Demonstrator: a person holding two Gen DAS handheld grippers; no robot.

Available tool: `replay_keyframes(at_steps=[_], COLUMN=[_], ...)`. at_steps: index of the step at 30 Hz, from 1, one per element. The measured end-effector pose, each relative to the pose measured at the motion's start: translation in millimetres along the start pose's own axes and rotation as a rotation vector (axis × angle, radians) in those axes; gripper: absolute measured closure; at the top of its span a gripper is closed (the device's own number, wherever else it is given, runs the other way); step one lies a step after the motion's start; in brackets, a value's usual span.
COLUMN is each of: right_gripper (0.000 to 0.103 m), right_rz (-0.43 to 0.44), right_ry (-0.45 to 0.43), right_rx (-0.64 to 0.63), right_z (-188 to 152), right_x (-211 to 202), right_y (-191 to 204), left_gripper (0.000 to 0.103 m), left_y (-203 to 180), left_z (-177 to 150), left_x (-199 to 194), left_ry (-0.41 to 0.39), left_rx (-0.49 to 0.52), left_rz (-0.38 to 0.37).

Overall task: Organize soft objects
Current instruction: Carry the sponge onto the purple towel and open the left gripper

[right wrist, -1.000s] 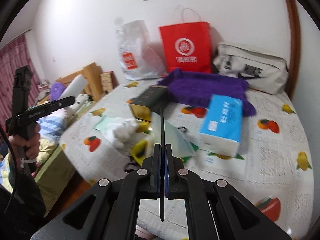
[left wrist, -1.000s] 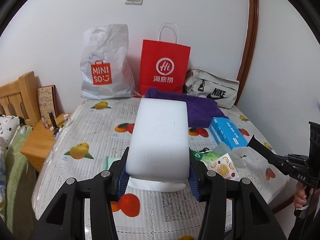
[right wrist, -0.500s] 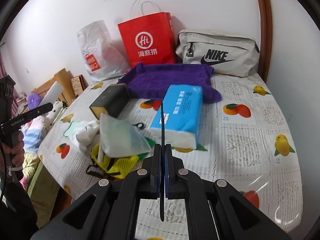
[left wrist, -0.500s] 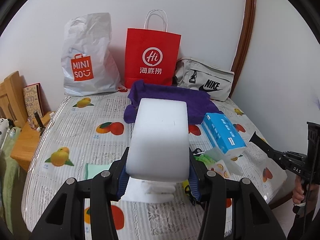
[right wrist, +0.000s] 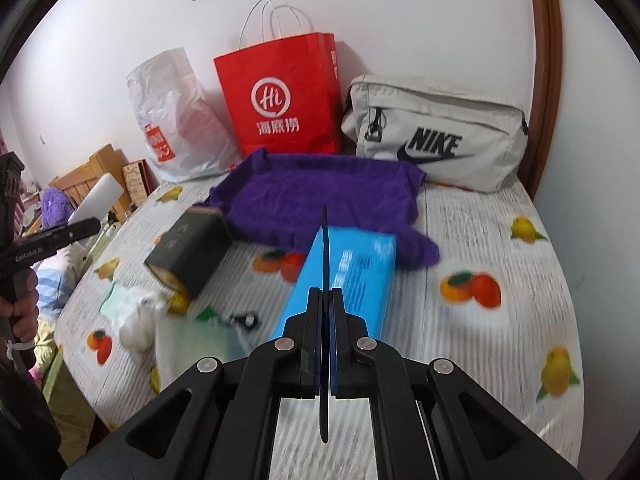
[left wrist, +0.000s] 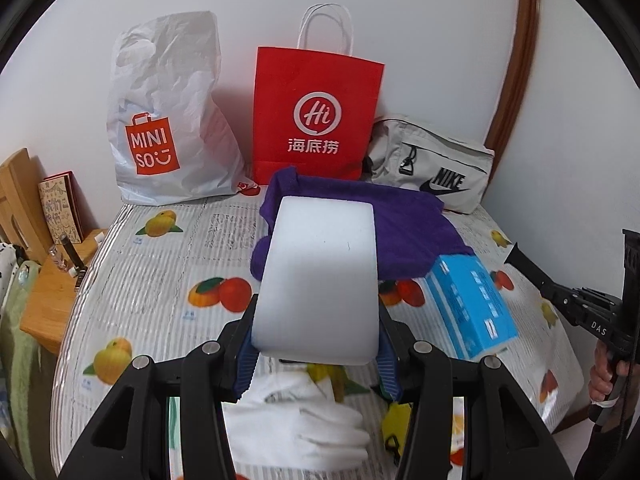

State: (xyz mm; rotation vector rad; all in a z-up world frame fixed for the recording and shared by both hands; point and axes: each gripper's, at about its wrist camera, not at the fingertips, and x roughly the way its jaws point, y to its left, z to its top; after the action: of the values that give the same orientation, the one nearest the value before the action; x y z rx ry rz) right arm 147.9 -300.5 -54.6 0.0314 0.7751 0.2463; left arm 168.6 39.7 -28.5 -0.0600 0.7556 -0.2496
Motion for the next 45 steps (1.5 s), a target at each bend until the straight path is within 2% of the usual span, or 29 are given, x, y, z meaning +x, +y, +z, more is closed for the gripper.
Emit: replay_keyframes(at_steps=[13,22,29,34,40,45], right_gripper=[0.1,0.1,0.1,0.1,0.1,0.099], right_rz=[0.013,0.019,-0.009,-0.013,-0.037,-0.034], right_ry=[0.012,0.098,0.158,0.224,0.252,0.273], right_rx=[-0.053,-0.049,-0.043,-0.057,-0.065,-0.053], right_z=[70.2,105.0,118.4,114.8,109.1,108.3], right_x=[78.1,152.6,199.3,225.4,234.5,238.5], right_y=[-23.6,-49.1,-58.1,-57.8,-57.8,-63.3], left_gripper=[0.055,0.055,0.055,0.055,0.055,0.055], left_y=[5.4,4.8,11.7,17.3,21.0,21.7], left_z=[45.2,68.3,83.0,93.4,106.9,113.0], left_x=[77.2,132.7,180.0,209.4,244.3,266.2], left_ry=[0.06,0.109,0.177,0.209,0.252,0.293], left_rx=[-0.058,-0.08,-0.093,-0.084,-0.084,-0.088], left_rz=[0.066,0.083,0.083,0.074,0.044,0.051])
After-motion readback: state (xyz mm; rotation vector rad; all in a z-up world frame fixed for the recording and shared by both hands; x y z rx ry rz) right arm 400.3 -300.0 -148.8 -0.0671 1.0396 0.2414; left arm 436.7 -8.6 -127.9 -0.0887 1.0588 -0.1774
